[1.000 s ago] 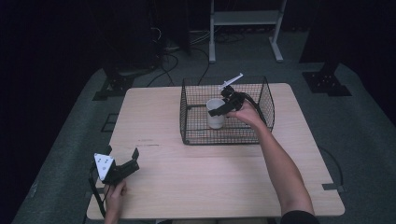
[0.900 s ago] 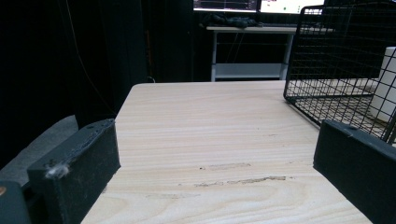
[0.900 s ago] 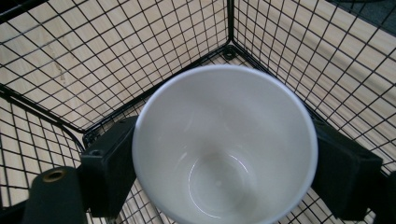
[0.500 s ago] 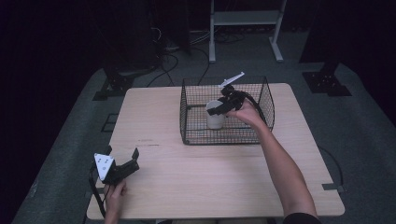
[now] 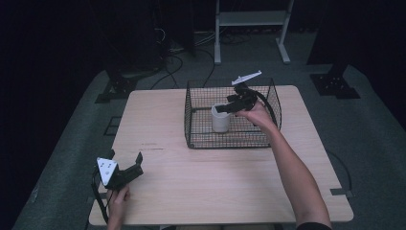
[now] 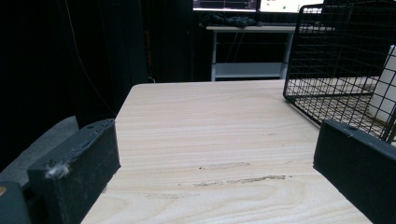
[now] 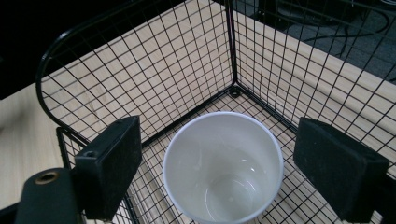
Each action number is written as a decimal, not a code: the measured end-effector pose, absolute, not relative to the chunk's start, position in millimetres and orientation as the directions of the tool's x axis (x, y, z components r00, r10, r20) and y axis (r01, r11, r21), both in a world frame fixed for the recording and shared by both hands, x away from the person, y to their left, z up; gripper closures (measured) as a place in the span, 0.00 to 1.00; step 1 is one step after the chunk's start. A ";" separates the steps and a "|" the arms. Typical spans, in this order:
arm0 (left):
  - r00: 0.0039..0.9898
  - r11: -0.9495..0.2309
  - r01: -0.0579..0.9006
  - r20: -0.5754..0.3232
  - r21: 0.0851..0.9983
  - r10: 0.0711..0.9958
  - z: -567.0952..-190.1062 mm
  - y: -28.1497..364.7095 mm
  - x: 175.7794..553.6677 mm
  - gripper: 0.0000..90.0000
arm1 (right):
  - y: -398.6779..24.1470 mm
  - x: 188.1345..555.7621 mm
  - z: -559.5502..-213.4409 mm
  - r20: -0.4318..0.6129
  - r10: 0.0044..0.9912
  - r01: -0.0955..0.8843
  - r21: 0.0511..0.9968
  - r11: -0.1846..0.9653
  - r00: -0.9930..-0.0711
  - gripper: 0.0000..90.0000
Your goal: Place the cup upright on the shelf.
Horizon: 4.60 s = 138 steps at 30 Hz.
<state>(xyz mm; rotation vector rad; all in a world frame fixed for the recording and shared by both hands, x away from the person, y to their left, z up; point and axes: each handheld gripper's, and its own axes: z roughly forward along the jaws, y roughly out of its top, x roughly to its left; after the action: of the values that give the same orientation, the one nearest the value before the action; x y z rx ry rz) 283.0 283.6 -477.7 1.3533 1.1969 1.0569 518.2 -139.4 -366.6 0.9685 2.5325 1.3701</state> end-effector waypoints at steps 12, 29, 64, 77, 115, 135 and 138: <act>0.129 -0.008 0.116 -0.007 0.993 0.992 -477.8 283.7 283.2 0.00 | -144.7 507.5 -357.6 0.190 0.570 0.470 0.788 0.397 -0.800 0.16; 0.132 -0.010 0.114 -0.005 0.993 0.991 -477.8 283.4 283.2 0.00 | -157.7 487.3 -350.8 0.185 0.552 0.452 0.799 0.397 -0.813 0.16; 0.135 -0.017 0.114 0.001 0.993 0.991 -477.8 282.9 282.9 0.00 | -186.9 443.1 -341.4 0.159 0.529 0.409 0.821 0.398 -0.834 0.16; 0.134 -0.019 0.114 0.004 0.993 0.991 -477.8 282.6 282.9 0.00 | -198.2 425.3 -347.3 0.150 0.521 0.400 0.821 0.408 -0.840 0.17; 0.134 -0.022 0.114 0.007 0.993 0.991 -477.8 282.2 282.9 0.00 | -229.1 384.7 -382.3 0.160 0.527 0.412 0.816 0.405 -0.835 0.17; 0.134 -0.027 0.115 0.011 0.993 0.991 -477.7 282.1 282.8 0.00 | -246.1 363.4 -394.6 0.147 0.545 0.415 0.812 0.411 -0.826 0.17; 0.134 -0.027 0.115 0.011 0.993 0.991 -477.7 282.2 282.8 0.00 | -249.5 360.1 -395.8 0.142 0.553 0.409 0.821 0.398 -0.821 0.17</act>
<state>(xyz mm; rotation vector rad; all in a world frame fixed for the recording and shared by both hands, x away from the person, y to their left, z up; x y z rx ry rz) 282.8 282.2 -477.7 1.3685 1.1835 1.0659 360.1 -249.5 -395.8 0.8656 2.4950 1.3976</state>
